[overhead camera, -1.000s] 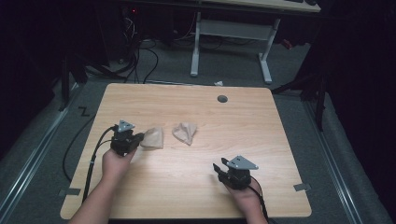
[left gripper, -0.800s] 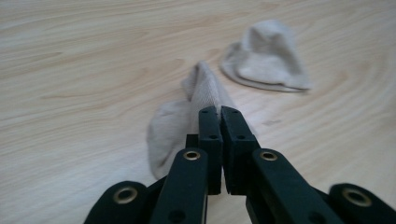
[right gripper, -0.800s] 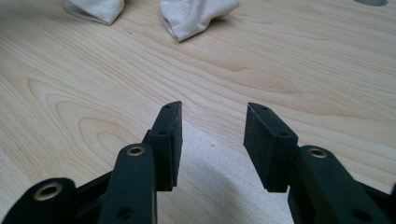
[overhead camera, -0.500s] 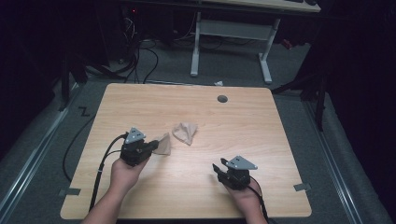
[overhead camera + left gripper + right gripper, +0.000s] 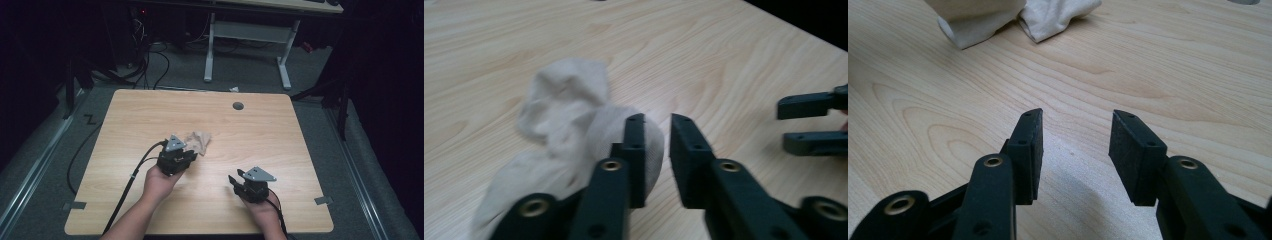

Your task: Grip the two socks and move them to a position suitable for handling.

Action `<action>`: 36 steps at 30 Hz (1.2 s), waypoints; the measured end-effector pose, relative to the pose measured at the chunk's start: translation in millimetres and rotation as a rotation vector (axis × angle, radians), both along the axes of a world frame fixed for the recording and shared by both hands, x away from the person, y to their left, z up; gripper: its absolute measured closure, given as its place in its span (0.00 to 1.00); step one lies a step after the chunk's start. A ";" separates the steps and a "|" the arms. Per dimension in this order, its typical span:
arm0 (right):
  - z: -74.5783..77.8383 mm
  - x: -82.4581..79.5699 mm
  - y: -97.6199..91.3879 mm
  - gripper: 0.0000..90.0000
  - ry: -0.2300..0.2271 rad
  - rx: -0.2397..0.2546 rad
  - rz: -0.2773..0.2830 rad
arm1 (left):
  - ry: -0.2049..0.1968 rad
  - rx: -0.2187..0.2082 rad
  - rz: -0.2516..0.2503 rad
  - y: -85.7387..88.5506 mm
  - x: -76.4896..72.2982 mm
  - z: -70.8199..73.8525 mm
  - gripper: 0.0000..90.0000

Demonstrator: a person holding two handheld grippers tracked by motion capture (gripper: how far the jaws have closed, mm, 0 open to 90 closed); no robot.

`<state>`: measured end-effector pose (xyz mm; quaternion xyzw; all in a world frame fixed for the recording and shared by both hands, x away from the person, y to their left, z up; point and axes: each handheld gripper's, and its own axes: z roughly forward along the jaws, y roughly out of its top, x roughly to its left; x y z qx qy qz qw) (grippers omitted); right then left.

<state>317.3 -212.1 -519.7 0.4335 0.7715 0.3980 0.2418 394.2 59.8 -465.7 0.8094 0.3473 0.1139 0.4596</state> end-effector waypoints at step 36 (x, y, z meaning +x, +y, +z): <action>-1.0 0.3 -0.7 0.64 0.004 0.006 0.000 | 0.106 0.075 0.223 72.8 43.2 -49.9 0.97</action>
